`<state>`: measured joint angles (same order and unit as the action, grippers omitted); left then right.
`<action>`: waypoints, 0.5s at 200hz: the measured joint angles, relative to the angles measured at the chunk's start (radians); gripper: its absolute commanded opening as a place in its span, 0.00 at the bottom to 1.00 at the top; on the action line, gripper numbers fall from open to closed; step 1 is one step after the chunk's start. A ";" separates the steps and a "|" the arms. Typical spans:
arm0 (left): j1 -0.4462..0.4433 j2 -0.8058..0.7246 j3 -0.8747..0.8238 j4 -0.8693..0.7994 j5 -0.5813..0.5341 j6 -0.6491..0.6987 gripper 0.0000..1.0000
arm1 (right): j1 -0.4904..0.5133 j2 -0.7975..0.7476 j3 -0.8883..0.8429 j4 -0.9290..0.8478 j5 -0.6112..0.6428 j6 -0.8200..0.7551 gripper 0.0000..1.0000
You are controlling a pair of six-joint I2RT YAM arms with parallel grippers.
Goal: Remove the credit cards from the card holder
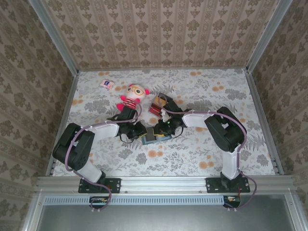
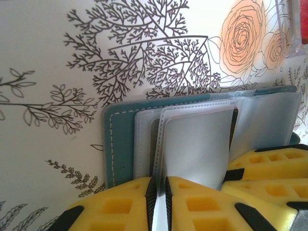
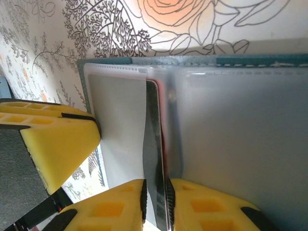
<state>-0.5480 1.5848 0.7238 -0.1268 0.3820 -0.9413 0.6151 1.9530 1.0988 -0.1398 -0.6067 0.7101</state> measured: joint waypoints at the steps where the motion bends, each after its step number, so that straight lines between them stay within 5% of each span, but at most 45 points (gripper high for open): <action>1: 0.000 0.000 0.000 0.000 0.000 0.000 0.17 | 0.000 0.000 0.000 0.000 0.000 0.000 0.21; 100: 0.001 -0.015 0.000 -0.008 -0.030 0.000 0.20 | -0.011 0.006 -0.027 0.064 -0.034 0.047 0.00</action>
<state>-0.5472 1.5696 0.7235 -0.1345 0.3519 -0.9413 0.6044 1.9594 1.0718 -0.0757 -0.6407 0.7567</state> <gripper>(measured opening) 0.179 0.070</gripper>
